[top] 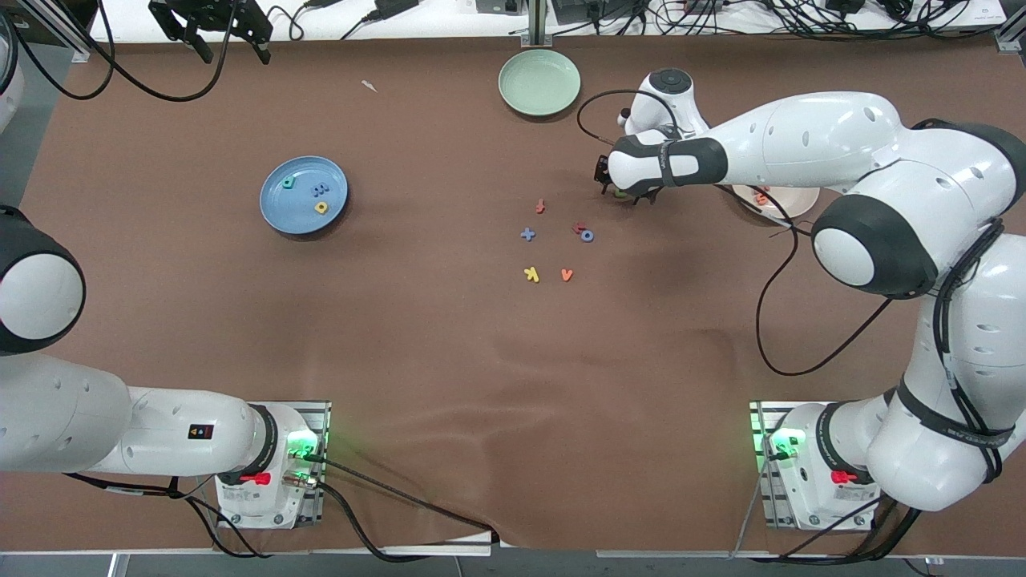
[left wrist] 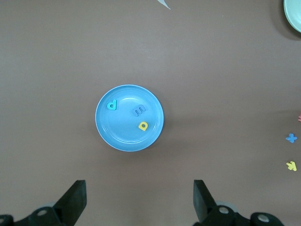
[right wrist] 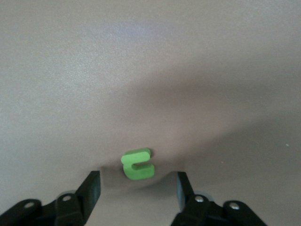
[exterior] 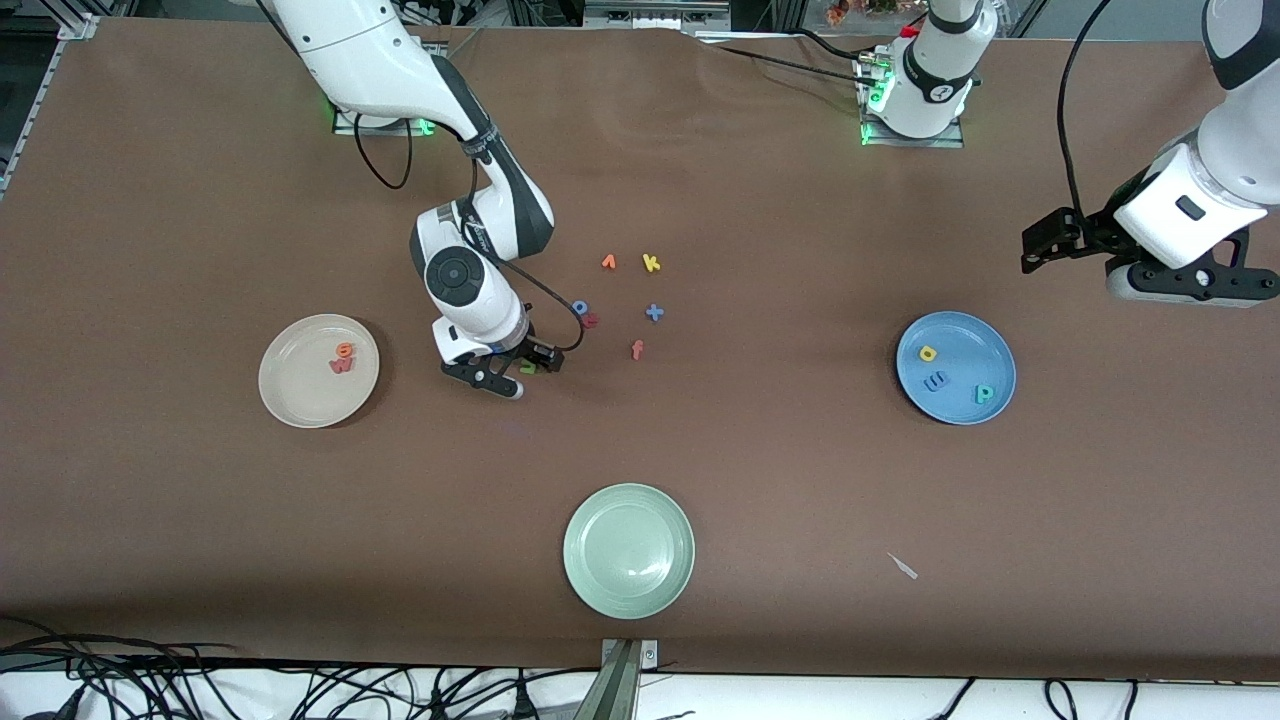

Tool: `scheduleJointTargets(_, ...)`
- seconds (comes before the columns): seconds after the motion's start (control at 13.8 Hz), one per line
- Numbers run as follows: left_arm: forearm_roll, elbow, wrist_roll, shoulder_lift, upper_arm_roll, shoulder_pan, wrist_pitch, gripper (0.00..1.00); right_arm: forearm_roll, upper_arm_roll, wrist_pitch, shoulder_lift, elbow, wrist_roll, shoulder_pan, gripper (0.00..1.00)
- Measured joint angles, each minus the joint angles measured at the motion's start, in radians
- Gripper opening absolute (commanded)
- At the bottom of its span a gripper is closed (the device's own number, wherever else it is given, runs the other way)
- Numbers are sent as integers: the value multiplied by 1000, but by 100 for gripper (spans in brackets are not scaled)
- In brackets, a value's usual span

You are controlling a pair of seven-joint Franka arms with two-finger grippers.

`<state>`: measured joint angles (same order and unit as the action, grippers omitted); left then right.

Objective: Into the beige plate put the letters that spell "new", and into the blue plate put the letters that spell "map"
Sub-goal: 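Lower the right gripper onto the green c and grasp it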

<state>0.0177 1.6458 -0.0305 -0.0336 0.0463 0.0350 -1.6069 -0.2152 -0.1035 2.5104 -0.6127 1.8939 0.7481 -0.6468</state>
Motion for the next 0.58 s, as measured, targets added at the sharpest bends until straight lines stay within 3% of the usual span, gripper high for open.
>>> scheduleJointTargets(0.58, -4, -4, 0, 0, 0, 0, 0, 100, 0, 0, 0, 4, 9, -17, 1, 64)
